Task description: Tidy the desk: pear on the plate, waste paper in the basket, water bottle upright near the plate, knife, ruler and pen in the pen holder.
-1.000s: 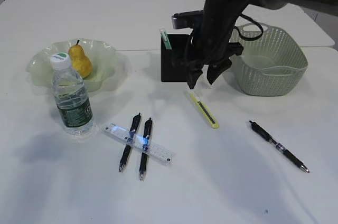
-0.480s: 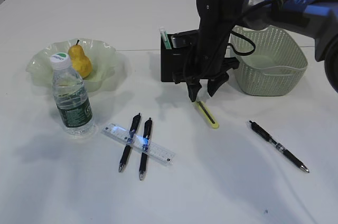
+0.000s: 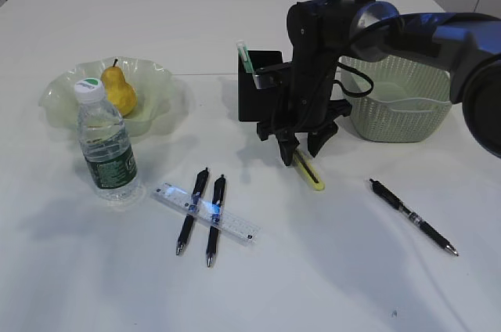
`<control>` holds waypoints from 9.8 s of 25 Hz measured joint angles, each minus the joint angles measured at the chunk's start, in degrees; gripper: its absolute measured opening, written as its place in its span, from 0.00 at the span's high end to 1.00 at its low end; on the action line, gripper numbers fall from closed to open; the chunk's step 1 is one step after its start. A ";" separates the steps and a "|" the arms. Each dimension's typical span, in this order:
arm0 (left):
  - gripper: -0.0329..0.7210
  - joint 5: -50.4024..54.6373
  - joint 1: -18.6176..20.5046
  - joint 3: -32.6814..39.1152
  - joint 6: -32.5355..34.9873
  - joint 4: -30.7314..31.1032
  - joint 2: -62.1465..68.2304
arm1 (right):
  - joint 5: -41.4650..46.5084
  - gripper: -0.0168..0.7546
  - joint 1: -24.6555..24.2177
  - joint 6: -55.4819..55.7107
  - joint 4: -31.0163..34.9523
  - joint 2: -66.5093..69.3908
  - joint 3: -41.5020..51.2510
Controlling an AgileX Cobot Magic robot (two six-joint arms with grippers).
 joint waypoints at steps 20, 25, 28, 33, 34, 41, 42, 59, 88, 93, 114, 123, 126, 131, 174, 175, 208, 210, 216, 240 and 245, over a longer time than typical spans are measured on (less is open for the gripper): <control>0.33 -0.56 0.00 0.00 0.00 0.00 0.85 | -0.21 0.47 0.00 -0.23 -0.14 0.47 0.00; 0.33 -0.60 0.00 0.00 0.00 0.00 0.85 | -0.21 0.47 0.00 -0.23 -0.14 0.47 0.00; 0.33 -0.60 0.00 0.00 0.00 0.00 0.85 | -0.21 0.49 0.00 -0.23 -0.14 0.47 0.00; 0.34 -0.60 0.00 0.00 0.00 0.00 0.85 | -0.21 0.56 0.00 -0.23 -0.19 0.47 0.00; 0.34 -0.60 0.00 0.00 0.00 0.00 0.85 | -0.21 0.57 0.00 -0.23 -0.19 0.47 0.00; 0.34 -0.60 0.00 0.00 0.00 0.00 0.85 | -0.21 0.61 0.00 -0.23 -0.19 0.47 0.00; 0.34 -0.60 0.00 0.00 0.00 0.00 0.85 | -0.21 0.61 0.00 -0.23 -0.19 0.47 0.00; 0.34 -0.60 0.00 0.00 0.00 0.00 0.94 | -0.21 0.67 -0.10 -0.33 0.03 0.47 0.00; 0.34 -0.60 0.00 0.00 0.00 0.00 0.94 | -0.21 0.84 -0.10 -1.35 1.22 1.02 -0.22; 0.34 -0.60 0.00 0.00 0.00 0.00 0.94 | -0.21 0.84 -0.10 -1.35 1.76 0.13 -0.22; 0.34 -0.26 0.00 0.00 0.00 0.00 0.94 | -0.21 0.84 -0.10 -2.15 0.48 -27.36 25.63; 0.34 0.51 0.00 0.00 0.00 0.00 0.94 | -2.50 0.84 -0.10 -5.14 -0.05 -41.59 43.04; 0.34 0.56 0.00 0.00 0.00 0.00 0.94 | -7.49 0.84 -0.10 -5.37 -0.05 -43.88 46.42; 0.34 0.56 0.00 0.00 0.00 0.00 0.94 | -18.14 0.84 -0.10 -5.50 -0.05 -44.31 47.16; 0.34 3.38 0.00 0.00 0.00 0.00 0.94 | -84.14 0.84 -0.10 -5.65 0.48 -12.23 25.27; 0.34 3.38 0.00 0.00 0.00 0.00 0.94 | -84.86 0.84 -0.10 -5.65 0.48 -11.55 25.18; 0.34 4.19 0.00 0.00 0.00 0.00 0.94 | -85.56 0.67 -1.60 -2.29 4.20 -8.52 24.78; 0.34 4.22 0.00 0.00 0.00 0.00 0.94 | -82.84 0.67 -1.86 -2.16 4.20 -9.67 24.78; 0.34 4.22 0.00 0.00 0.00 0.00 0.94 | -68.85 0.67 -2.08 -2.04 2.75 -15.58 24.78; 0.34 3.71 0.00 0.00 0.00 0.00 0.94 | -7.76 0.67 -0.30 -7.75 2.32 -38.24 24.78; 0.34 3.71 0.00 0.00 0.00 0.00 0.94 | -7.57 0.67 5.01 -9.84 1.78 -38.85 24.78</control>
